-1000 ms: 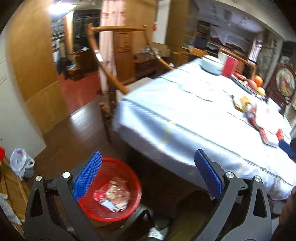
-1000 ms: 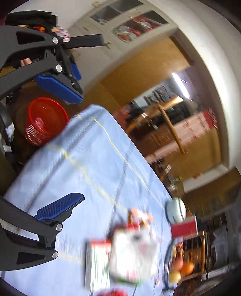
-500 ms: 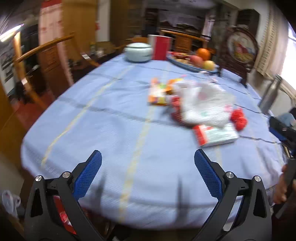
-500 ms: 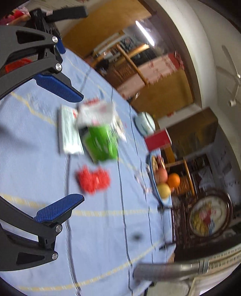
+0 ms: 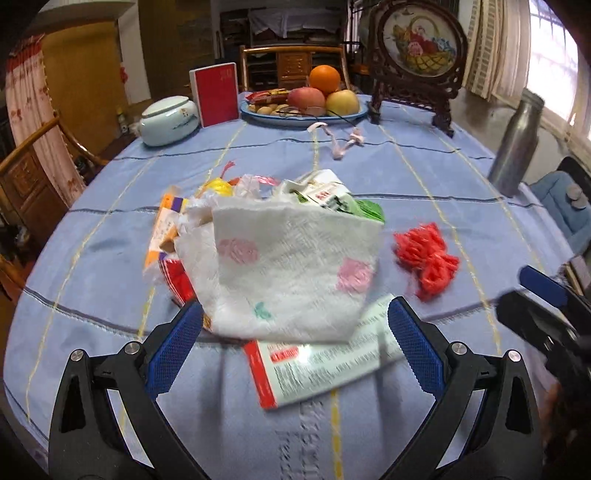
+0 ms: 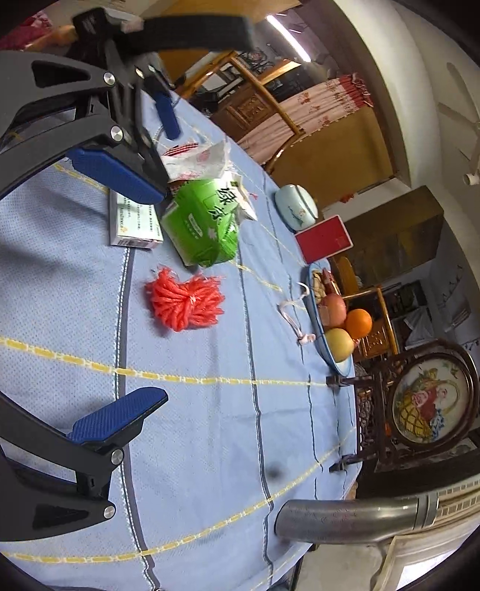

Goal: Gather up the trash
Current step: 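Return both tools to the table and reach the left tool toward the tissue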

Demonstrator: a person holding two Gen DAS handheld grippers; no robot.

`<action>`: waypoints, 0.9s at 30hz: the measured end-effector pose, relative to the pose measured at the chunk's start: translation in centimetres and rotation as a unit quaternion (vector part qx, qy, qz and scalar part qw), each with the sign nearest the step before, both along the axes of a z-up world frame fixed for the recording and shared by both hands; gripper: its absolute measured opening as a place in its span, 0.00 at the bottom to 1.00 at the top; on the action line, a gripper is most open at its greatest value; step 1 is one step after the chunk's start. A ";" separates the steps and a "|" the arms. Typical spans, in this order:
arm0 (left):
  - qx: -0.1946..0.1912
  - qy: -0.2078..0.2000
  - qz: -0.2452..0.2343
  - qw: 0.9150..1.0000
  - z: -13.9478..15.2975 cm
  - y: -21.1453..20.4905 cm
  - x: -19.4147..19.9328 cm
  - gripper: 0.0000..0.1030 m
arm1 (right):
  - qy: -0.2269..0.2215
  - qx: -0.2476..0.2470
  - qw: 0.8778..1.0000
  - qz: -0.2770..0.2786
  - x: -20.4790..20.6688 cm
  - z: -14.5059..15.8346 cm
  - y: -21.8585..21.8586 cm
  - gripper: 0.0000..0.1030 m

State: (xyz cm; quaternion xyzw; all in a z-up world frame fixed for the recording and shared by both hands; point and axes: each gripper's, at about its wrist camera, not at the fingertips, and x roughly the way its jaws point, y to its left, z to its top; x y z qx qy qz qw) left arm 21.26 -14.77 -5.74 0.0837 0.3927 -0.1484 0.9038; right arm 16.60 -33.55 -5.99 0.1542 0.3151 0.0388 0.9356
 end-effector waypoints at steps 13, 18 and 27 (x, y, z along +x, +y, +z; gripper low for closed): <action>-0.001 -0.005 0.219 0.976 0.8 17.8 -0.8 0.94 | -0.020 0.029 0.999 0.022 -0.8 0.3 -0.1 0.95; -0.035 0.001 0.134 0.990 1.1 13.4 -1.7 0.94 | -0.021 0.033 0.999 0.021 -0.8 0.3 -0.2 0.95; 0.036 -0.007 0.005 0.999 -0.8 0.9 -0.1 0.94 | -0.026 0.053 0.998 0.011 -1.0 0.3 -1.0 0.95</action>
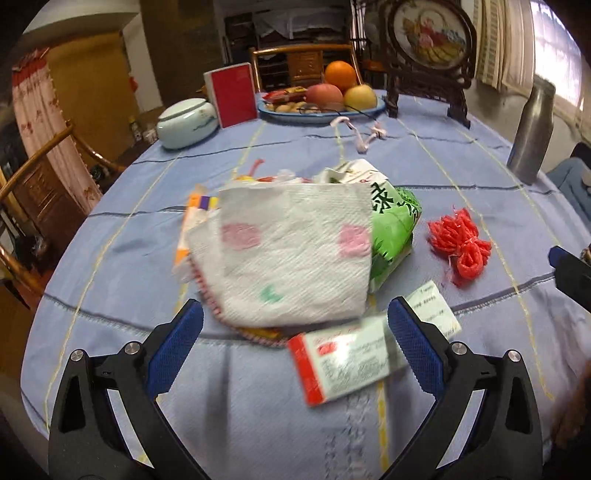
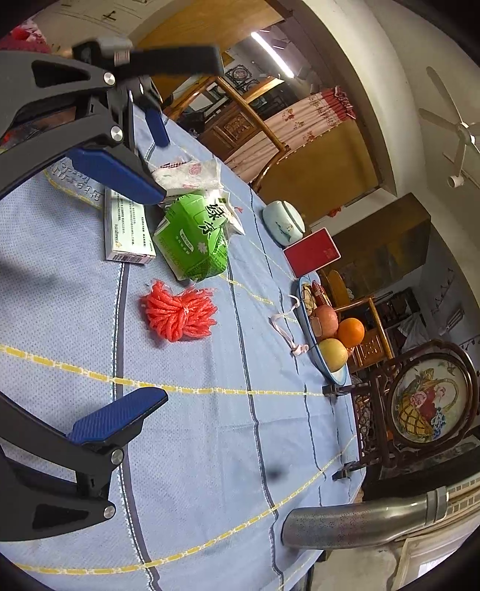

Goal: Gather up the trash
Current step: 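Grasp the white tissue with the left tool while the right tool grasps the red strings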

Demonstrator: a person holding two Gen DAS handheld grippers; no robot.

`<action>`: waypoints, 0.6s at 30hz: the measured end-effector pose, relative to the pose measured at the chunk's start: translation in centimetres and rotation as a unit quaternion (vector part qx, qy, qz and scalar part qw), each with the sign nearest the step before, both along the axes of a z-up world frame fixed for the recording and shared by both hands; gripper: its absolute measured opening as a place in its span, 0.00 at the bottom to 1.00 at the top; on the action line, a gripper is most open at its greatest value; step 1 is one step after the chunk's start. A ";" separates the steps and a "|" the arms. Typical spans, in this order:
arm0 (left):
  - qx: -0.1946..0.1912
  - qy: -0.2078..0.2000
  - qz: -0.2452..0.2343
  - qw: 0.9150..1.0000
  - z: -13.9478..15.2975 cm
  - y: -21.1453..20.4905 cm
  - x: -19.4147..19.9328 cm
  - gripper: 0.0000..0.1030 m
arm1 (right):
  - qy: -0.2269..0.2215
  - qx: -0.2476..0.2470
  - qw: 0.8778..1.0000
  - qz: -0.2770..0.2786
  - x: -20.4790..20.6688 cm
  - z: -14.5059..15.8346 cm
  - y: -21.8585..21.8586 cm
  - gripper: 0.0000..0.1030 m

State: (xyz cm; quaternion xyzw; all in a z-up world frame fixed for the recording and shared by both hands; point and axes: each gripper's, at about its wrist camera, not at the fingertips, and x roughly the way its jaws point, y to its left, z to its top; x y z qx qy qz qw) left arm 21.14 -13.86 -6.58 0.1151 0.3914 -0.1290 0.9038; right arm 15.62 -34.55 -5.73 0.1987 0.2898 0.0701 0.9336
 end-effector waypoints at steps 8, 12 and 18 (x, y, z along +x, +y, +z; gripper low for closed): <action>-0.048 0.020 0.037 0.998 0.4 4.4 2.2 0.40 | -0.011 0.020 1.000 0.008 -0.1 0.0 -0.6 0.95; -0.073 0.001 0.081 0.994 2.3 9.6 0.9 0.33 | -0.017 0.014 1.000 0.017 -0.2 0.2 -0.2 0.95; -0.094 0.002 0.120 0.988 2.6 14.5 -1.2 0.33 | -0.009 0.008 1.000 0.018 0.1 0.1 0.0 0.95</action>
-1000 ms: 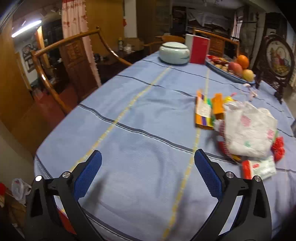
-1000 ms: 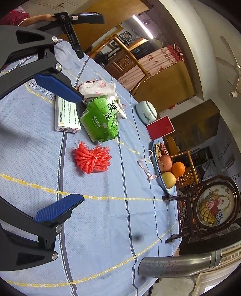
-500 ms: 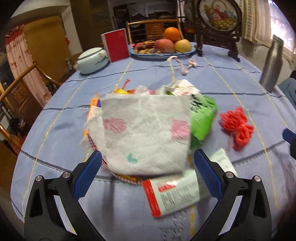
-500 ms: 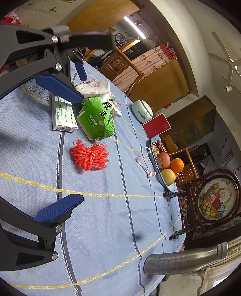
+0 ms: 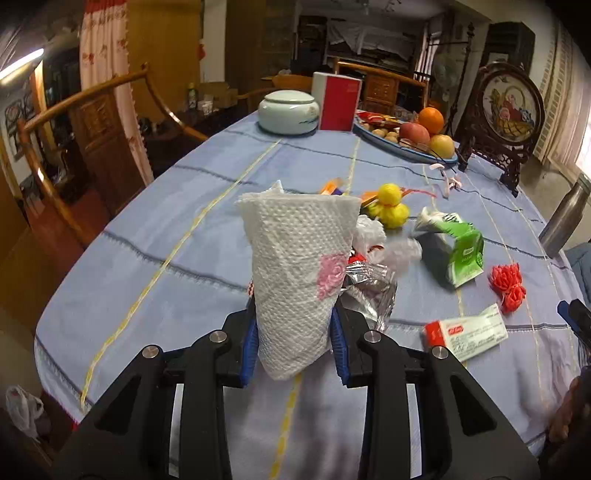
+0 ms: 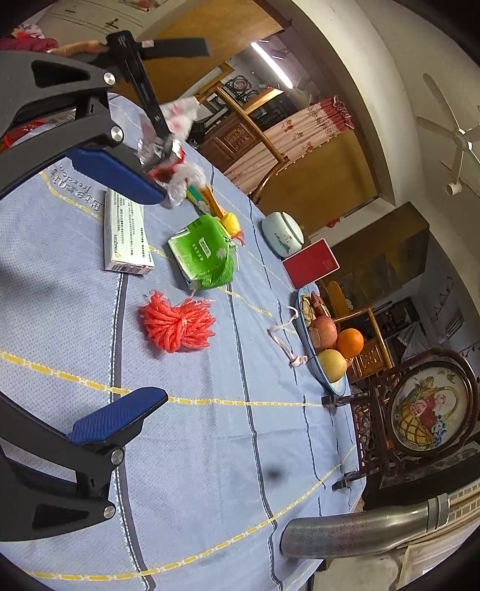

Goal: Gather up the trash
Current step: 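Grasp the white tissue with the left tool while the right tool grasps the red strings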

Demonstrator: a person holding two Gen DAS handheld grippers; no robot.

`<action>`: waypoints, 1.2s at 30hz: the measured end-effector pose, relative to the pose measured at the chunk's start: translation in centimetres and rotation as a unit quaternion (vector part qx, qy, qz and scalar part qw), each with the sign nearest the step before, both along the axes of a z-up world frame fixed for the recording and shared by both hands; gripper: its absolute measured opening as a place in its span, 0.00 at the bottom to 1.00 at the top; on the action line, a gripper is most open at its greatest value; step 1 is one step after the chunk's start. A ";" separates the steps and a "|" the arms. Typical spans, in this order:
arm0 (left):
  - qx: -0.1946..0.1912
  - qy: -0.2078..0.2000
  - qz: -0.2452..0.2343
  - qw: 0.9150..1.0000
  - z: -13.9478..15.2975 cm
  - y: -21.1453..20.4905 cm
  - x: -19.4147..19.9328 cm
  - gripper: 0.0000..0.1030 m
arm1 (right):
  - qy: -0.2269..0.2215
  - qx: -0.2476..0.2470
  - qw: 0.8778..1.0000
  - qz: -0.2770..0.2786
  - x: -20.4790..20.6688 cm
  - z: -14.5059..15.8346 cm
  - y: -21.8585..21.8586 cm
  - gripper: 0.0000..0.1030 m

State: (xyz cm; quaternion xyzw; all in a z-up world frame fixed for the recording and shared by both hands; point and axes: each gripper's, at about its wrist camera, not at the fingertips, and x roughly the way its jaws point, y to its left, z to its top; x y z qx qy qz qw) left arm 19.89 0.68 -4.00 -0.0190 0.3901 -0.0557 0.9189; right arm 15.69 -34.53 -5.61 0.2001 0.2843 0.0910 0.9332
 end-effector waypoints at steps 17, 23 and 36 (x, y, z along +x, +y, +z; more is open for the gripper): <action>-0.070 0.014 0.047 0.996 -2.2 5.3 -2.3 0.82 | 0.025 -0.037 0.999 -0.002 0.6 -0.2 1.2 0.95; -0.088 0.018 0.052 0.995 -3.0 7.0 -2.8 0.46 | 0.031 -0.042 0.999 -0.004 0.8 -0.3 1.3 0.95; -0.103 -0.013 0.069 0.992 -1.5 10.7 -5.4 0.18 | 0.035 -0.077 0.996 -0.021 2.3 0.7 2.0 0.88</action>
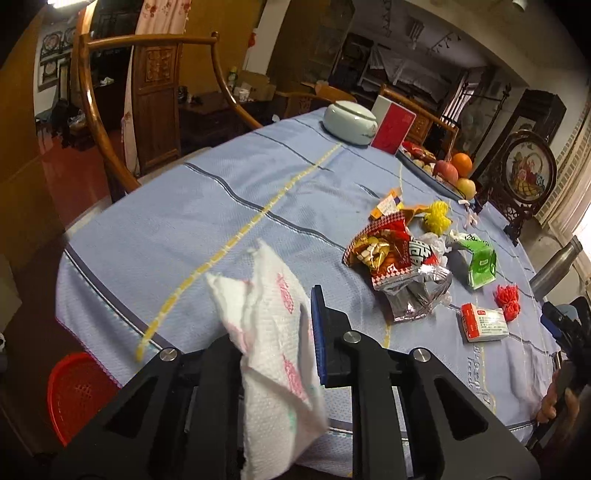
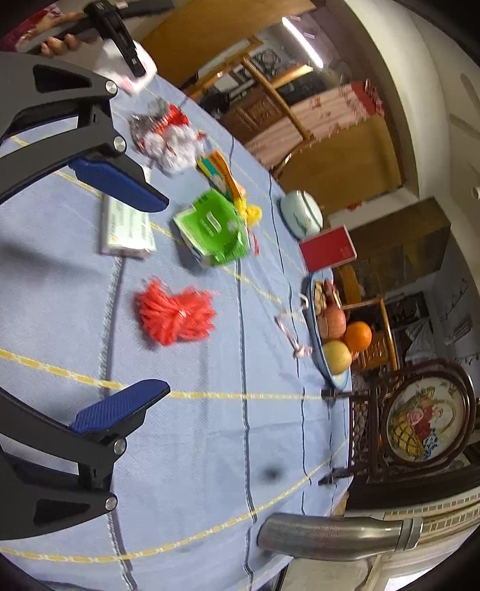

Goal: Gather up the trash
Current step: 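Grasp the white tissue with the left tool while the right tool grasps the red strings, then carry the tissue and red strings to the wastebasket and release them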

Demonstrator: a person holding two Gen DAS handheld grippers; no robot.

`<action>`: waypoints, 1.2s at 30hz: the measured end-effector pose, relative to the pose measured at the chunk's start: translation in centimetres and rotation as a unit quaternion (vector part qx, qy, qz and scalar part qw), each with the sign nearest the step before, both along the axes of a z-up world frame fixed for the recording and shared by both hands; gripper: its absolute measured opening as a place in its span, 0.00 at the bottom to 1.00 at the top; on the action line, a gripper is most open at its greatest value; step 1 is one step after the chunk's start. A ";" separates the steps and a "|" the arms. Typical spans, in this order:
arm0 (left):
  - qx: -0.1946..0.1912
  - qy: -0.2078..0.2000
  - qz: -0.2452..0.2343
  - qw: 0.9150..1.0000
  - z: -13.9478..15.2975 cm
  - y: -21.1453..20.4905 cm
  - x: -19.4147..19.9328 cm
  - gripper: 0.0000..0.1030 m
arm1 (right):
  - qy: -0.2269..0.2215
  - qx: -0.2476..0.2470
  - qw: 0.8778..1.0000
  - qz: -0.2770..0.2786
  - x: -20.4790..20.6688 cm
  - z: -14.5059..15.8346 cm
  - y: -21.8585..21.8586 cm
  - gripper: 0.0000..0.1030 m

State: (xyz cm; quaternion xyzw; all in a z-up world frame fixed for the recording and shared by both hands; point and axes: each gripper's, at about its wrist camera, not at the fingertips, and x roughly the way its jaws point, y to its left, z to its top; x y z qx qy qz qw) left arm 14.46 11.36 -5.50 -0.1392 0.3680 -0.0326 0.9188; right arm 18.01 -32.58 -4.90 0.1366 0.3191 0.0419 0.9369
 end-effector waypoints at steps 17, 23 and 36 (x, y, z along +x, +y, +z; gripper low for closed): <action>-0.003 -0.019 0.000 1.000 2.0 1.1 -0.9 0.18 | 0.007 -0.008 1.000 -0.005 2.2 1.2 1.0 0.23; 0.011 -0.034 0.013 0.999 3.4 1.7 -3.1 0.18 | -0.043 0.028 0.996 0.067 -0.7 4.1 4.4 0.23; 0.024 -0.015 0.090 0.995 1.4 9.6 -10.5 0.18 | -0.036 0.045 0.975 0.214 -3.3 4.3 16.4 0.23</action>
